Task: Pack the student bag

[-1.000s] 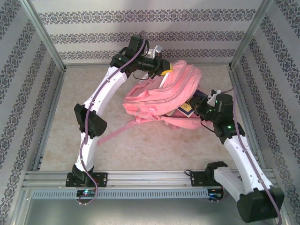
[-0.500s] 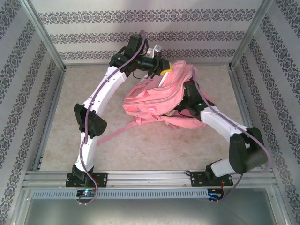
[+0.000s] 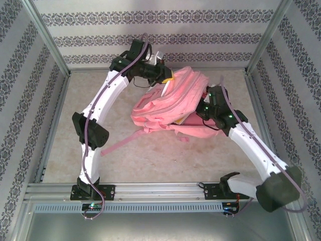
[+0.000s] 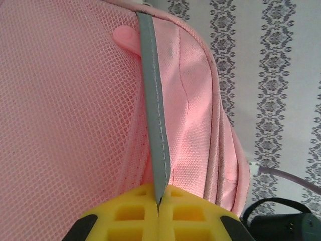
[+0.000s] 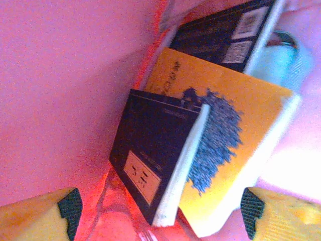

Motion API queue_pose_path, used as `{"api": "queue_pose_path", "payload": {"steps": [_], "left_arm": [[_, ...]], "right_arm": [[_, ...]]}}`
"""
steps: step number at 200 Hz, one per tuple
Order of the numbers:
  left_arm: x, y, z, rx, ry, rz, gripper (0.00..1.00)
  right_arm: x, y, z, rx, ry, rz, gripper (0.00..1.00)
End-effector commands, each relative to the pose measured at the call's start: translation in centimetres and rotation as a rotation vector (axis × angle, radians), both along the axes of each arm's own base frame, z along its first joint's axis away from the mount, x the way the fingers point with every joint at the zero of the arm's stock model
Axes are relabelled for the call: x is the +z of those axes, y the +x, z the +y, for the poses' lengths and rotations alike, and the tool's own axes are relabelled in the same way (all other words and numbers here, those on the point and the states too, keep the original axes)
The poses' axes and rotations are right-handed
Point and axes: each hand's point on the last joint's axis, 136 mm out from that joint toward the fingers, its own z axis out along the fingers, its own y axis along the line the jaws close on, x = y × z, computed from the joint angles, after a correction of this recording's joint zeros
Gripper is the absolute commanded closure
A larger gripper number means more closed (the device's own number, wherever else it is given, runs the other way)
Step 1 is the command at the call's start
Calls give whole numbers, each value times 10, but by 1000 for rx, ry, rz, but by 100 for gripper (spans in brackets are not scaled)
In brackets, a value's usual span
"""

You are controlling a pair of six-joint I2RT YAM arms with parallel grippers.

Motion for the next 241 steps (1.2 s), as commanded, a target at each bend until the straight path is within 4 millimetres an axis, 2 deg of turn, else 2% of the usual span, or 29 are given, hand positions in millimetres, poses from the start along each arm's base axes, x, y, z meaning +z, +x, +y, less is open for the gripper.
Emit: {"api": "queue_pose_path", "payload": {"steps": [1,12,31,44,56,95,106,132,159,170,189,241], "left_arm": [[26,3,36,123,35,-113,100],[16,1,41,151,48,-96,100],[-5,-6,46,175,58,-62,100],[-20,-12,48,182,63,-36,100],[-33,-17,49,185,67,-16,100],[-68,-25,49,199,99,27,100],[-76,-25,43,188,108,34,100],[-95,-21,23,159,125,59,100],[-110,-7,-6,151,74,92,100],[-113,1,-17,154,33,94,100],[-118,16,-32,166,-10,103,100],[-122,45,-64,176,-122,111,100]], "right_arm": [[-15,-37,-36,-74,-146,66,21],[-21,-53,-57,-145,-206,110,24],[-17,-73,-90,-267,-272,112,30],[-13,-81,-103,-310,-295,94,35],[-10,-83,-105,-307,-297,84,39],[-15,-65,-64,-125,-215,115,54],[-11,-60,-58,-101,-241,90,59],[-5,-55,-45,-33,-307,79,63],[-14,-64,-42,6,-384,132,63],[-13,-68,-46,-6,-417,127,64],[-11,-72,-39,35,-429,92,64],[-35,-99,33,338,-456,48,65]]}}
